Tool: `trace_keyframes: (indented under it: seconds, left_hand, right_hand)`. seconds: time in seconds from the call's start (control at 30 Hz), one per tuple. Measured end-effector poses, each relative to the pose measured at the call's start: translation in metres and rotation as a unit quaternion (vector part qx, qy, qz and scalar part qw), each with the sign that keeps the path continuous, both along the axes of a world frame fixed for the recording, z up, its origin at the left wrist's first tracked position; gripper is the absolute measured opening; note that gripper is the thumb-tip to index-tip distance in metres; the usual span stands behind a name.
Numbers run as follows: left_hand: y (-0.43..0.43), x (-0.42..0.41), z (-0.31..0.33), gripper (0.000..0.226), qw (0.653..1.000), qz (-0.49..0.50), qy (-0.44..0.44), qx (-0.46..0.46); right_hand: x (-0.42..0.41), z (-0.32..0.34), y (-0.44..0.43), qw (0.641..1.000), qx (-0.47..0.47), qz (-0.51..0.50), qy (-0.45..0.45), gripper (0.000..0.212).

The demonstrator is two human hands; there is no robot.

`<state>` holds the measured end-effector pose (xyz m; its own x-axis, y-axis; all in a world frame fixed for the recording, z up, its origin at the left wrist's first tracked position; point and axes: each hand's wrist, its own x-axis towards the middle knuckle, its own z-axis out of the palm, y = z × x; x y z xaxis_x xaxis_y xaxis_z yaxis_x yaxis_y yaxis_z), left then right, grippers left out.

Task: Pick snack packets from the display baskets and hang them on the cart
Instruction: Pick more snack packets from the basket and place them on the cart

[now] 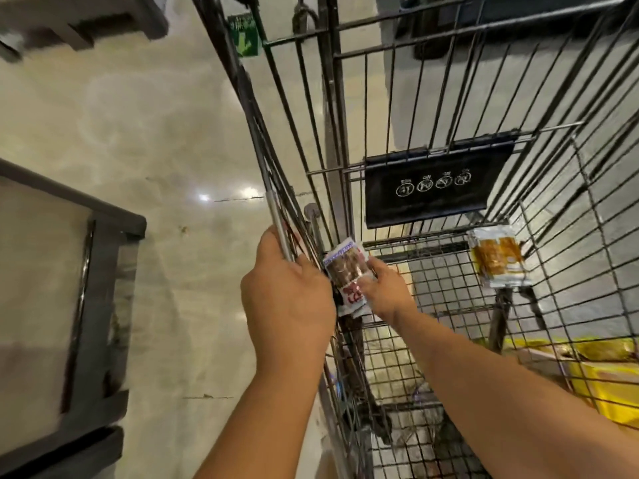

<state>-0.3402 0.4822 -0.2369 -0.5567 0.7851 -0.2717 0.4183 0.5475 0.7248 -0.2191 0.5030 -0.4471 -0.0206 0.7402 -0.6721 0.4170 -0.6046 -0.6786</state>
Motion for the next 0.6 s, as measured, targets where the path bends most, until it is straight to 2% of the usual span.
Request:
trace_keyframes:
  seconds: [0.07, 0.2, 0.27, 0.37, 0.47, 0.53, 0.6]
  left_hand:
    - [0.000, -0.001, -0.002, 0.048, 1.000, 0.003, -0.003, 0.002]
    - [-0.003, -0.004, -0.005, 0.048, 1.000, -0.011, 0.000, 0.014]
    - [-0.003, -0.005, -0.007, 0.047, 1.000, -0.014, -0.002, 0.027]
    - [-0.004, -0.003, -0.009, 0.050, 0.999, -0.017, -0.003, 0.044]
    - [-0.006, -0.003, -0.008, 0.050, 0.999, -0.015, -0.015, 0.043]
    - [-0.007, -0.003, -0.009, 0.046, 0.999, -0.019, -0.017, 0.045]
    - [-0.008, -0.004, -0.010, 0.048, 0.998, -0.021, -0.023, 0.047]
  right_hand:
    - [-0.010, -0.007, -0.007, 0.999, -0.018, -0.038, 0.031, 0.035]
    - [-0.016, -0.007, -0.012, 0.994, -0.052, -0.013, 0.093, 0.046]
    - [-0.011, -0.010, -0.012, 0.991, -0.053, -0.057, 0.108, 0.050]
    - [-0.014, -0.014, -0.010, 0.989, -0.055, -0.121, 0.071, 0.058]
    - [-0.025, -0.012, -0.014, 0.992, -0.066, -0.053, 0.090, 0.041]
    - [-0.020, -0.014, -0.017, 0.994, -0.070, -0.042, 0.071, 0.050]
    - [-0.009, -0.014, -0.023, 0.993, -0.041, -0.105, 0.024, 0.052]
